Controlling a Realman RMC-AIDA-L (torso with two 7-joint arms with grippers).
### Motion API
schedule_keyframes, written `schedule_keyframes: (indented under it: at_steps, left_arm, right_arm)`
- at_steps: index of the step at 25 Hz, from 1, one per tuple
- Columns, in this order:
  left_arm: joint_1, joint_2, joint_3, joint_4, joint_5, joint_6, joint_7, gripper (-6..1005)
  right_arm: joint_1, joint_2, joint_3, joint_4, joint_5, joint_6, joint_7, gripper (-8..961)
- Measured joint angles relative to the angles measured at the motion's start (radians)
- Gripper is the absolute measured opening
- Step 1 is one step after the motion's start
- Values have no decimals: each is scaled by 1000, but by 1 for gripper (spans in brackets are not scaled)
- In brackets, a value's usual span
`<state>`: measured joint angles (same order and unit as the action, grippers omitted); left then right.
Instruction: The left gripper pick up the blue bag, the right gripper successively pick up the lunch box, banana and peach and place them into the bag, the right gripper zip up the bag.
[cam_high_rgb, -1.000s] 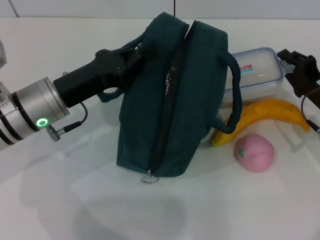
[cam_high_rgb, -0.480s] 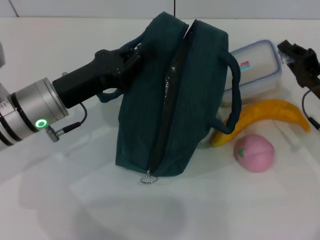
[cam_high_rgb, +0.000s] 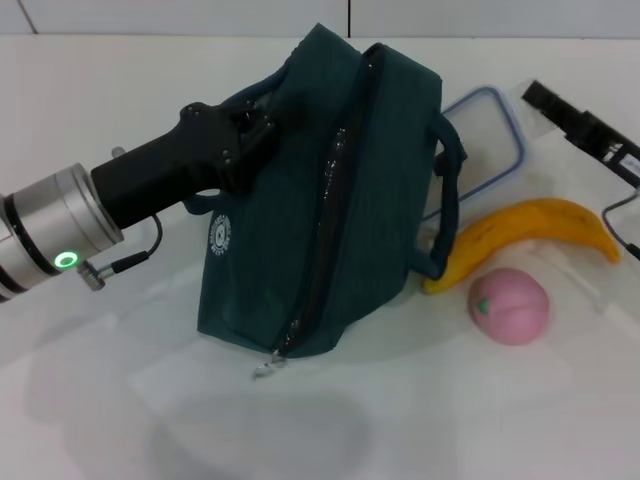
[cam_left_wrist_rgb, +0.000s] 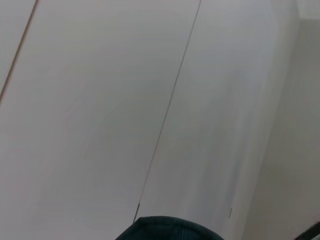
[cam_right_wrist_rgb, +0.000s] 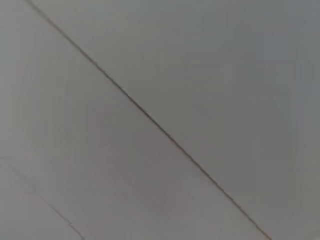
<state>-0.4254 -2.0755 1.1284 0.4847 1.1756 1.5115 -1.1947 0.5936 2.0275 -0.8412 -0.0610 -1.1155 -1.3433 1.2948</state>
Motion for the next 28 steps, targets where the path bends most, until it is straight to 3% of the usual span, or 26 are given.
schedule_keyframes:
  at_steps: [5,10,21,28]
  left_arm:
    - [11,0,0,0,1,17,16,43]
    - [18,3,-1,2,1,29,17,43]
    - [21,6,1,2,1,35,38,43]
    - [10,4,4,2,26,34,50,44]
  right_arm:
    - [-29,0,11,-2,35,-74,-67,125]
    - [-43,-1,12,-5,52,-105,-82,16]
    - [-103,1,9,61,168,-69,-23,30]
    - [-88,1,9,138,166,71,99,160]
